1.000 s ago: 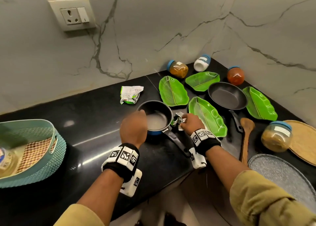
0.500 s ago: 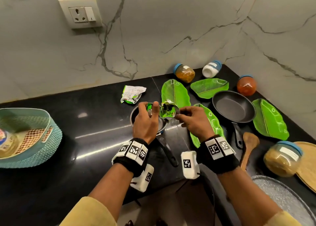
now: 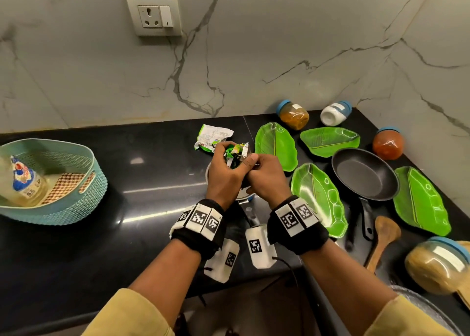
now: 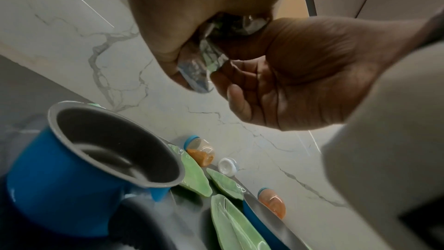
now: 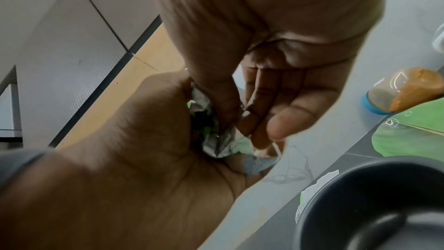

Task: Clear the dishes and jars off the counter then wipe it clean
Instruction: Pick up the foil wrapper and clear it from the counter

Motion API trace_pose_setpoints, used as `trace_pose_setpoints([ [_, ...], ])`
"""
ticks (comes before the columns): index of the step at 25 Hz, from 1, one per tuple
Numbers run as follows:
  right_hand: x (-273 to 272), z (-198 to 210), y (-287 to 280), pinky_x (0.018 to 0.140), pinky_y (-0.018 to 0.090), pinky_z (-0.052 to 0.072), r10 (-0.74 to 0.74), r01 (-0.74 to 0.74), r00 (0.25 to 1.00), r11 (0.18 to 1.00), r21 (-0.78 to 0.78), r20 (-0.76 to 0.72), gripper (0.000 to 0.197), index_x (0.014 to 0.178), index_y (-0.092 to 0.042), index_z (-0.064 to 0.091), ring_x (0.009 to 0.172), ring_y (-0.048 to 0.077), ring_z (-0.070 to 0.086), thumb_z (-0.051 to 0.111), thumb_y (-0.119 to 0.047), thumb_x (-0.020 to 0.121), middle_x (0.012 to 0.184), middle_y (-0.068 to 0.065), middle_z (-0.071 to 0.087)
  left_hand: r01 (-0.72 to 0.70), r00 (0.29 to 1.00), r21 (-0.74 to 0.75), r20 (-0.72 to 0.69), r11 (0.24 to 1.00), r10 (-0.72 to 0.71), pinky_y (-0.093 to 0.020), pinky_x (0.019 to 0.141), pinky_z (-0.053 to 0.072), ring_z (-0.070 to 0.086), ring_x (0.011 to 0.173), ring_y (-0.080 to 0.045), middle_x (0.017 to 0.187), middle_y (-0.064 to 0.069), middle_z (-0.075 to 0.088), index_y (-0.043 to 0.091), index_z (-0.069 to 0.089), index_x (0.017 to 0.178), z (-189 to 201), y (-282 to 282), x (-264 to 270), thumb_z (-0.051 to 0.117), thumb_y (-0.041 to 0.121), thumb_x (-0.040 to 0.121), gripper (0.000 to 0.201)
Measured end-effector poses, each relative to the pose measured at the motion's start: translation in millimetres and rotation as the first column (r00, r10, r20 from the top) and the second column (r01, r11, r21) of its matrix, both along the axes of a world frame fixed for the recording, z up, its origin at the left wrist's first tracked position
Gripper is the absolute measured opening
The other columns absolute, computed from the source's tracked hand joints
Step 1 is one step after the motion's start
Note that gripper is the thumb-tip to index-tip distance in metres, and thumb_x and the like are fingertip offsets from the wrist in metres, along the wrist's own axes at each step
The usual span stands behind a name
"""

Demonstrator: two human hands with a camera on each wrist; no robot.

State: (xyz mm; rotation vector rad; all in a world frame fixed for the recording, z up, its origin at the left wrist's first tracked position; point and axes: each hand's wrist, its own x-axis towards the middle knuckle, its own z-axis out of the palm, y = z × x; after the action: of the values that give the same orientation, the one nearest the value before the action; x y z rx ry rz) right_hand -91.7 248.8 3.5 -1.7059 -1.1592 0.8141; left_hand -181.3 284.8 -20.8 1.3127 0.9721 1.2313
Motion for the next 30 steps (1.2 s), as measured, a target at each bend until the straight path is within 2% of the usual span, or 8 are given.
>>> trace_pose_setpoints([
  [5, -12, 9, 25, 0.05, 0.034, 0.05, 0.04, -0.031, 0.997, 0.991, -0.127, 0.066, 0.026, 0.058, -0.016, 0.059, 0.056, 0.025, 0.061, 0.065, -0.011, 0.083, 0.06, 0.012, 0.064, -0.146, 0.985, 0.107, -0.074, 0.983, 0.155, -0.032, 0.078, 0.058, 0.066, 0.08, -0.001, 0.093, 0.012, 0.064, 0.023, 0.05, 0.114, 4, 25, -17, 0.064, 0.002, 0.085, 0.038],
  [8, -14, 25, 56, 0.061, 0.041, 0.057, 0.008, 0.007, 0.992, 0.993, -0.119, 0.125, 0.024, 0.064, -0.018, 0.063, 0.059, 0.019, 0.064, 0.072, -0.031, 0.082, 0.065, 0.007, 0.068, -0.194, 0.975, 0.081, -0.093, 0.978, 0.202, -0.026, 0.067, 0.058, 0.066, 0.078, -0.003, 0.095, 0.011, 0.063, 0.023, 0.053, 0.115, -4, 53, -45, 0.056, -0.004, 0.089, 0.038],
  [10, -21, 37, 85, 0.072, 0.047, 0.059, -0.067, 0.077, 0.983, 0.996, -0.051, 0.173, 0.026, 0.064, -0.021, 0.064, 0.072, 0.022, 0.069, 0.071, -0.041, 0.079, 0.072, 0.005, 0.071, -0.236, 0.952, 0.099, -0.175, 0.967, 0.251, -0.03, 0.072, 0.056, 0.064, 0.08, -0.014, 0.092, 0.002, 0.065, 0.018, 0.059, 0.106, -12, 76, -65, 0.062, 0.001, 0.087, 0.026],
  [12, -35, 49, 116, 0.079, 0.043, 0.057, -0.088, 0.093, 0.966, 0.996, -0.007, 0.243, 0.025, 0.068, -0.023, 0.066, 0.085, 0.024, 0.069, 0.07, -0.046, 0.077, 0.081, 0.003, 0.072, -0.246, 0.918, 0.102, -0.294, 0.964, 0.265, -0.024, 0.064, 0.05, 0.057, 0.069, -0.012, 0.076, 0.004, 0.063, 0.016, 0.062, 0.089, -17, 92, -82, 0.074, 0.021, 0.083, 0.014],
  [14, -59, 52, 153, 0.089, 0.036, 0.052, -0.068, 0.08, 0.956, 0.996, -0.028, 0.286, 0.029, 0.095, -0.02, 0.069, 0.101, 0.024, 0.065, 0.069, -0.045, 0.08, 0.103, 0.005, 0.071, -0.246, 0.875, 0.09, -0.408, 0.965, 0.261, -0.027, 0.052, 0.042, 0.05, 0.058, -0.013, 0.06, 0.004, 0.056, 0.015, 0.057, 0.071, -20, 108, -100, 0.073, 0.048, 0.079, 0.037],
  [17, -96, 33, 205, 0.105, 0.042, 0.04, -0.104, 0.166, 0.943, 0.97, -0.176, 0.316, 0.063, 0.133, -0.017, 0.048, 0.127, 0.031, 0.046, 0.068, -0.045, 0.08, 0.14, 0.01, 0.048, -0.271, 0.797, 0.098, -0.536, 0.958, 0.28, -0.031, 0.05, 0.033, 0.049, 0.053, -0.022, 0.051, -0.003, 0.049, 0.009, 0.046, 0.056, -19, 137, -130, 0.054, 0.069, 0.082, 0.066],
  [23, -121, -48, 248, 0.114, 0.055, 0.016, -0.179, 0.379, 0.871, 0.838, -0.393, 0.457, 0.082, 0.148, -0.022, 0.022, 0.146, 0.039, 0.001, 0.067, -0.036, 0.081, 0.16, 0.012, 0.004, -0.197, 0.736, 0.115, -0.639, 0.974, 0.225, -0.032, 0.052, 0.027, 0.044, 0.052, -0.032, 0.045, -0.006, 0.041, 0.008, 0.04, 0.047, -18, 176, -174, 0.057, 0.032, 0.087, 0.05],
  [30, -116, -101, 286, 0.115, 0.062, 0.0, -0.26, 0.495, 0.813, 0.778, -0.385, 0.521, 0.089, 0.152, -0.029, 0.015, 0.145, 0.042, -0.012, 0.067, -0.031, 0.08, 0.161, 0.013, -0.006, -0.079, 0.787, 0.084, -0.606, 0.993, 0.114, -0.031, 0.048, 0.03, 0.035, 0.044, -0.02, 0.043, -0.003, 0.038, 0.01, 0.041, 0.047, -17, 188, -180, 0.057, 0.027, 0.089, 0.048],
])
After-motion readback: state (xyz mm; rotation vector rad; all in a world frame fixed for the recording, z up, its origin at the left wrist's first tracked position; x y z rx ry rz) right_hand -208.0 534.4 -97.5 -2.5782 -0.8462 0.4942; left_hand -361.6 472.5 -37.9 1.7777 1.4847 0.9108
